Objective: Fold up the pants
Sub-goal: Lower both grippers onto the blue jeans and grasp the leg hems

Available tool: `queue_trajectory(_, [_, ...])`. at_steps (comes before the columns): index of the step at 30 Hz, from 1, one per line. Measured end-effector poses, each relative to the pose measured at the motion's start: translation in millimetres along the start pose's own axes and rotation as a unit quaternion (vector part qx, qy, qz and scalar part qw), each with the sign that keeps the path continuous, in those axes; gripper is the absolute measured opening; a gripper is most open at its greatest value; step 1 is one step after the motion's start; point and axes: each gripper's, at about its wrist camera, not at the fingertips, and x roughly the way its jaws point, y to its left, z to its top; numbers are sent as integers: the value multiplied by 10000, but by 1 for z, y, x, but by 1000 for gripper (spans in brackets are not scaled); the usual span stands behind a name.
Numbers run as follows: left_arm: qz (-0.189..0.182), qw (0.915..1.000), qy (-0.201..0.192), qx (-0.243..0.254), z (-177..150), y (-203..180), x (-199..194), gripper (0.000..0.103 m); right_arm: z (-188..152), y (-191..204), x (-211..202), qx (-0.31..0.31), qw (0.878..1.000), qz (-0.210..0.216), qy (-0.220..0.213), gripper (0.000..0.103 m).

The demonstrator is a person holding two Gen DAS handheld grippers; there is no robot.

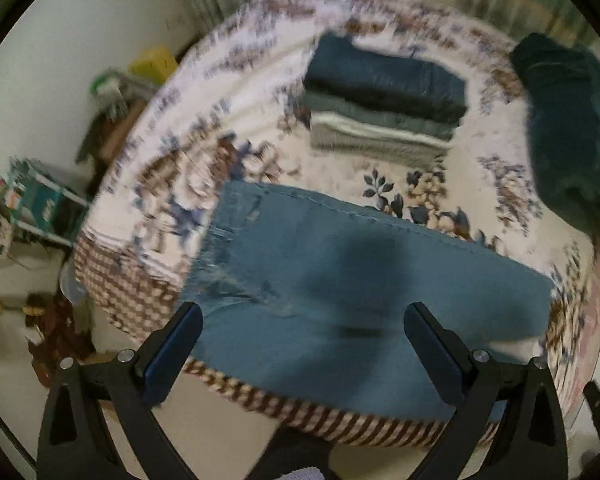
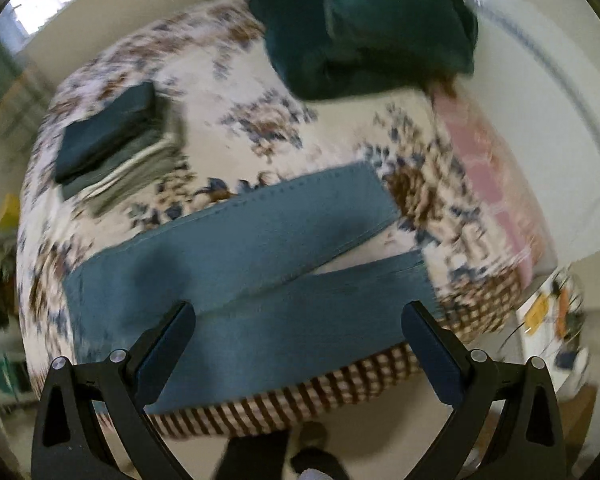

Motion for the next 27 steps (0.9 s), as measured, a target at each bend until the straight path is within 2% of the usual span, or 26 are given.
queue_trajectory(4, [0,9966,746,-357,53,-32,107,103,65,4,120,788,9945,187,657,103])
queue_trajectory(7, [74,9924,1138,-461,84,-53,174,103,104,10,213,1268,9862,219,1042,103])
queue_trajectory(13, [181,9753,1979,-969,128,-74,303,103,144,17,354,2031,9660,-60,1602,103])
queue_trajectory(15, [264,9703,2110,-1150,133,-72,325,100,148,9,381,2326,9572,-139,1716,103])
queue_trajectory(17, [364,9649,2221,-1353,135,-67,343,87,152,0,408,2711,9453,-143,1808,103])
queue_trajectory(19, [336,9622,2217,-1547,133,-60,348,83,153,-5,430,2921,9366,-215,1924,103])
queue_trajectory(20, [308,9625,2165,-1604,132,-58,346,76,152,-7,439,2986,9335,-250,1971,102])
queue_trajectory(21, [311,9644,2066,-1623,131,-56,341,68,151,-7,445,3033,9309,-282,2015,97])
queue_trajectory(22, [334,9691,1851,-1596,131,-54,330,44,149,-8,450,3066,9288,-338,2052,93])
queue_trajectory(23, [424,9710,1744,-1577,130,-51,322,13,147,-8,454,3092,9281,-366,2043,89])
queue_trajectory(24, [420,9727,1635,-1593,128,-47,314,3,146,-8,455,3096,9287,-368,2010,76])
queue_trajectory(25, [295,9732,1550,-1670,127,-41,304,3,144,-7,454,3077,9299,-405,1974,65])
queue_trajectory(27, [18,9731,1434,-1803,123,-30,287,2,140,-4,448,3001,9351,-334,1856,19])
